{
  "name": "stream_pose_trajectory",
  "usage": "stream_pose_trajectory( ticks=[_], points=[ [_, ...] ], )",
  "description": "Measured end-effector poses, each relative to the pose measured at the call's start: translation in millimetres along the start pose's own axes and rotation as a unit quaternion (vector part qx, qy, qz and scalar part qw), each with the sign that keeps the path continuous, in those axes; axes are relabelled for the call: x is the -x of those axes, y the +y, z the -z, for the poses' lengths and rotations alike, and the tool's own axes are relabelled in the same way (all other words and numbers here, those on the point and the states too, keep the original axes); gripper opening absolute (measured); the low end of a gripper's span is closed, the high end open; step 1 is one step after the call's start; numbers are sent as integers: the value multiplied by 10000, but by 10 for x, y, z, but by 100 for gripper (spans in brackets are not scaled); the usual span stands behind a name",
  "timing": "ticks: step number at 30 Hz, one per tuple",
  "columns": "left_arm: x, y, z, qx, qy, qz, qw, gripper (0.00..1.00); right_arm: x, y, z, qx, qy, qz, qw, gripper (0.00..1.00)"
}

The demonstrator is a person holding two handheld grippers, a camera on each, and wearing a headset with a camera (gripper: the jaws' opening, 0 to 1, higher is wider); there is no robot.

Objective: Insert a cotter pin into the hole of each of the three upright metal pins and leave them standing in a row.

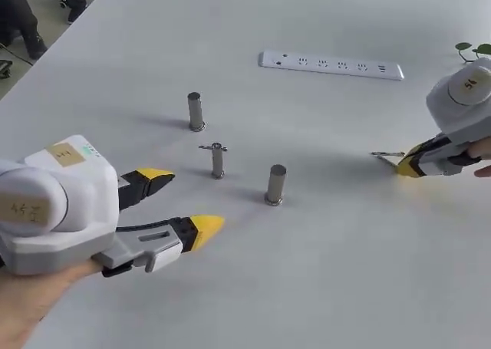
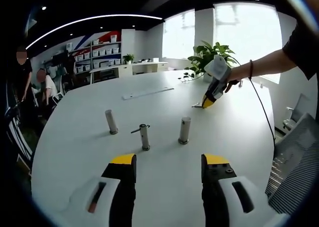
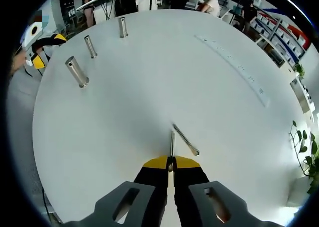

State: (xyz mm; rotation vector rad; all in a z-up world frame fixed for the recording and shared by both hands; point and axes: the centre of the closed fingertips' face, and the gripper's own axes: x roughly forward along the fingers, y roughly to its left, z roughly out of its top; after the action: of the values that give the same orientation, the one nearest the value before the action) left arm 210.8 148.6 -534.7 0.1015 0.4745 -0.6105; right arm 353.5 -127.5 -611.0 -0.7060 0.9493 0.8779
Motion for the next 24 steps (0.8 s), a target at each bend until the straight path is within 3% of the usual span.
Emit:
stream_pose_trajectory(
  ticks=[16,24],
  points=[
    [-17,-22,-49,-102,47,0,9999,49,111,72,-107,560,-106,320,9979,0],
    [-46,-85,-158,-233,8,86,9997,45,283,400,-383,1204,-498,419,9906,0]
  ],
)
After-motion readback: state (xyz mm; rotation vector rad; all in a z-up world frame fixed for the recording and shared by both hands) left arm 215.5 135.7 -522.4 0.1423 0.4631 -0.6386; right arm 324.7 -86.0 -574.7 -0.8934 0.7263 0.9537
